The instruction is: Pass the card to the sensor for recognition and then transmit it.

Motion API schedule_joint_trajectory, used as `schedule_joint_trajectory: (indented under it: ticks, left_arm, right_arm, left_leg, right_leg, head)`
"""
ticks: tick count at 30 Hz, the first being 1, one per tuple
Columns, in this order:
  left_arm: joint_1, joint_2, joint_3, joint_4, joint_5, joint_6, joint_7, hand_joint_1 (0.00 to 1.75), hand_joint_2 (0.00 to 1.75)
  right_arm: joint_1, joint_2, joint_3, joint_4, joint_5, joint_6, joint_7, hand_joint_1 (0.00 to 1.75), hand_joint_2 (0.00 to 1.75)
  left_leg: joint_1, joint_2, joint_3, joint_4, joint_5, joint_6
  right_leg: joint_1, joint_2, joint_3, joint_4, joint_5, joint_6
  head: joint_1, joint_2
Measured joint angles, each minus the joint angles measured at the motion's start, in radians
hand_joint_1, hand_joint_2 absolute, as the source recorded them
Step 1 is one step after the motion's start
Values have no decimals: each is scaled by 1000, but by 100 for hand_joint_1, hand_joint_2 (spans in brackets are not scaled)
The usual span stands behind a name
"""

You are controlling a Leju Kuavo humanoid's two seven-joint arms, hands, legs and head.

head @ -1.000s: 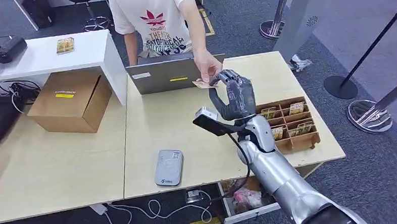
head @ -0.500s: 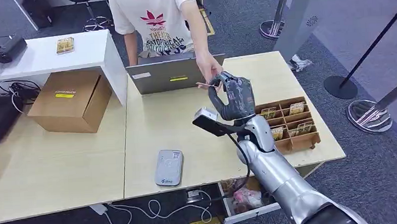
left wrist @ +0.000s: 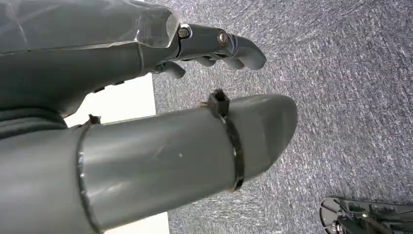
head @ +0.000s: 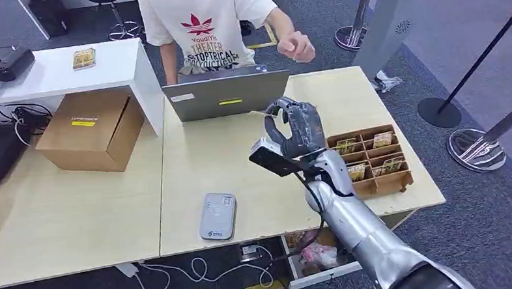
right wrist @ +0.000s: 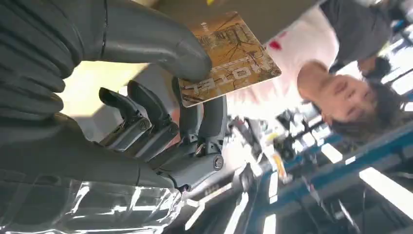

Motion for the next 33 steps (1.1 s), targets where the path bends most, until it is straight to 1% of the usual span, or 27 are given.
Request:
schedule_joint_trajectory:
  ticks: [3,8,12,14,20,22,24,33]
  left_arm:
    - [0,0,0,0,-3,-6,0,0,0]
    - [0,1,-1,0,-9,-18,-11,0,0]
    - [0,2,-9,0,-23,-26,-29,0,0]
    - [0,2,-15,0,-27,-27,-30,0,0]
    - [-1,2,-27,0,-35,-32,-30,0,0]
    - [-2,2,-28,0,-37,-33,-26,0,0]
    - [-3,3,-29,0,-39,-35,-19,0,0]
    - [-11,10,-36,0,-48,-45,-16,0,0]
  right_arm:
    - [1,0,4,3,-96,87,-7,175,175]
    - [5,0,12,11,-203,177,-9,175,175]
    - [21,-9,27,12,-284,230,1,175,175]
    - [33,-15,32,11,-303,243,5,175,175]
    - [52,-27,53,16,-356,317,29,175,175]
    - [52,-28,63,22,-379,360,41,175,175]
    - [52,-28,81,34,-389,398,51,175,175]
    - [42,-24,174,101,-429,491,77,175,175]
  left_leg:
    - [0,0,0,0,0,0]
    - [0,0,0,0,0,0]
    - [0,0,0,0,0,0]
    - [0,0,0,0,0,0]
    - [0,0,0,0,0,0]
    - [0,0,0,0,0,0]
    - [0,0,0,0,0,0]
    - [0,0,-1,0,0,0]
  right_leg:
    - [0,0,0,0,0,0]
    - [0,0,0,0,0,0]
    - [0,0,0,0,0,0]
    - [0,0,0,0,0,0]
    - [0,0,0,0,0,0]
    - [0,0,0,0,0,0]
    - [0,0,0,0,0,0]
    - [0,0,0,0,0,0]
  head:
    - [0,0]
    - [0,0]
    - [0,0]
    - [0,0]
    - [0,0]
    - [0,0]
    - [0,0]
    - [0,0]
